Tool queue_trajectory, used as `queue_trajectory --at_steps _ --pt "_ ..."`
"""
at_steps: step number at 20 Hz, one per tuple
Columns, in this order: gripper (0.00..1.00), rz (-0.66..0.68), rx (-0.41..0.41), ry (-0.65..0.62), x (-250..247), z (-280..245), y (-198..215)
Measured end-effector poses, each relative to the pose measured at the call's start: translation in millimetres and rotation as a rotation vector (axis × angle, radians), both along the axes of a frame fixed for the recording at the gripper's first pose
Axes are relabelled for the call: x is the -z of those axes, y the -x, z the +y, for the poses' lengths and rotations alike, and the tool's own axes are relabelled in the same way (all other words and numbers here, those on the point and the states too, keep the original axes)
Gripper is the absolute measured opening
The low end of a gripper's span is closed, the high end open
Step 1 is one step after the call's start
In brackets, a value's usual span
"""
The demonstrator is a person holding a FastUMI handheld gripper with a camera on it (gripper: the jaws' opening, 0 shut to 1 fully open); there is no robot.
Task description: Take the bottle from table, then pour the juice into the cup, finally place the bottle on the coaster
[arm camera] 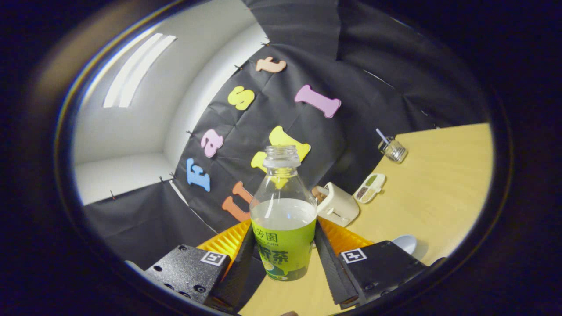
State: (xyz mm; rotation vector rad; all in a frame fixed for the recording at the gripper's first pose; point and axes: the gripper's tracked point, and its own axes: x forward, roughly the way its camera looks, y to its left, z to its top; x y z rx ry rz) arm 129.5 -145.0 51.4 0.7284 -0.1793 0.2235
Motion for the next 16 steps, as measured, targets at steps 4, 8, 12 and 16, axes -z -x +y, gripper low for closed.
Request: queue_trajectory --at_steps 4,8,12,16 --pt "0.8 -0.024 0.16 0.267 -6 -3 -1" --pt "0.8 -0.005 0.241 0.42 -3 -2 -23" --pt "0.8 0.029 0.3 0.562 11 -2 -73" --pt "0.81 0.094 0.298 0.626 37 4 -130"
